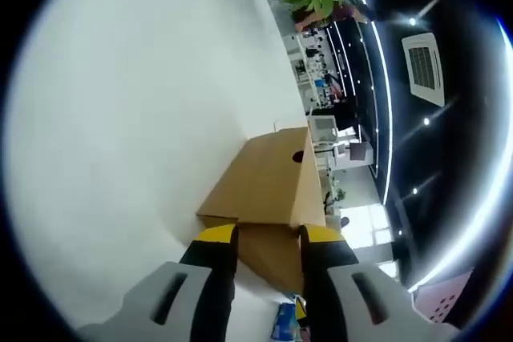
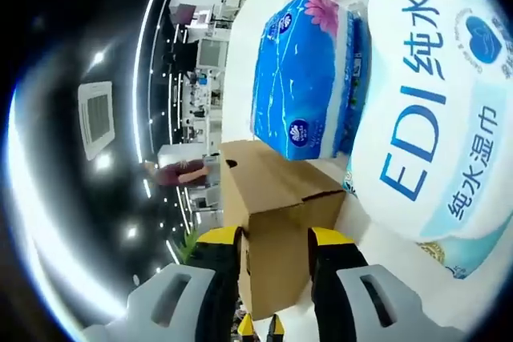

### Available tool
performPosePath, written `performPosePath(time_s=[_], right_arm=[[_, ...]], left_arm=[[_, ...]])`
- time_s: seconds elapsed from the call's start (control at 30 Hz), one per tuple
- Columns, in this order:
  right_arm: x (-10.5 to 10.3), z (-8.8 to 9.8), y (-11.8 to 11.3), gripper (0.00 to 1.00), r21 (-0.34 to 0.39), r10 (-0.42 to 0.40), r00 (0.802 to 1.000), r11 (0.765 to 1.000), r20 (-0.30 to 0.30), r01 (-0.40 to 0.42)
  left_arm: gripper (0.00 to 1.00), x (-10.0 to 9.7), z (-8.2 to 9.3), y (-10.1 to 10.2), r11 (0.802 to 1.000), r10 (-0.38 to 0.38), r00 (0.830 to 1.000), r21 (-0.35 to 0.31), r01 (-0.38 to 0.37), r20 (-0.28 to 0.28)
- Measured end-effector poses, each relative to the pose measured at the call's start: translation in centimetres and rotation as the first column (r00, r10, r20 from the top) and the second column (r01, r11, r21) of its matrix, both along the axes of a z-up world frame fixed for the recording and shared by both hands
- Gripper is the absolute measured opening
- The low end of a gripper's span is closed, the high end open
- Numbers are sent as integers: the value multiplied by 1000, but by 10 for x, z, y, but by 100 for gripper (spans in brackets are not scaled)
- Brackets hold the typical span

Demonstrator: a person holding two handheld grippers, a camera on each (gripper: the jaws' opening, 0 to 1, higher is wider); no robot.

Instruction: Operate the shoe box by opening the lid, removing the specified soft item, and placing it in the target area until the item is outside and the box remains undamaged.

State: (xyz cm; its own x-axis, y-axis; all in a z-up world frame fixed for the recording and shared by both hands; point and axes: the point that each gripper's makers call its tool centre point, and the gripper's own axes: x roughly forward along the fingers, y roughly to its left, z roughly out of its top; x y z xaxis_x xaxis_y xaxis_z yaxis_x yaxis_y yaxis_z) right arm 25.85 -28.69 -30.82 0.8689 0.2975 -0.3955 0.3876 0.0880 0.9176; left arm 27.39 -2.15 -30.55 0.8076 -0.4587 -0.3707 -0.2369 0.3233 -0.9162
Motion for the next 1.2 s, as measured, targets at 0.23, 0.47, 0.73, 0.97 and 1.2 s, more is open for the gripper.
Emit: performPosePath(time_s=[0.23,0.47,0.73,0.97,1.2], right_arm=[[1,4,-6,27,-7,-9,1000,1000,-7,9],[-4,17,-10,18,-21,0,1000,1000,6,0],[-5,37,-12,20,-184,109,990,979,88,-92],[-8,45,-12,22,-543,358,930,799,84,-259],[-19,51,-5,29,-846,634,771,381,-54,-372]], left_arm=[[31,1,1,2,997,-20,1000,74,19,11],[30,-2,5,12,1000,29,1000,6,-29,10],[40,-6,17,16,1000,17,999,24,-18,34],[40,-11,28,7,982,-99,989,171,80,106],[55,-11,46,4,912,-252,947,376,164,197]])
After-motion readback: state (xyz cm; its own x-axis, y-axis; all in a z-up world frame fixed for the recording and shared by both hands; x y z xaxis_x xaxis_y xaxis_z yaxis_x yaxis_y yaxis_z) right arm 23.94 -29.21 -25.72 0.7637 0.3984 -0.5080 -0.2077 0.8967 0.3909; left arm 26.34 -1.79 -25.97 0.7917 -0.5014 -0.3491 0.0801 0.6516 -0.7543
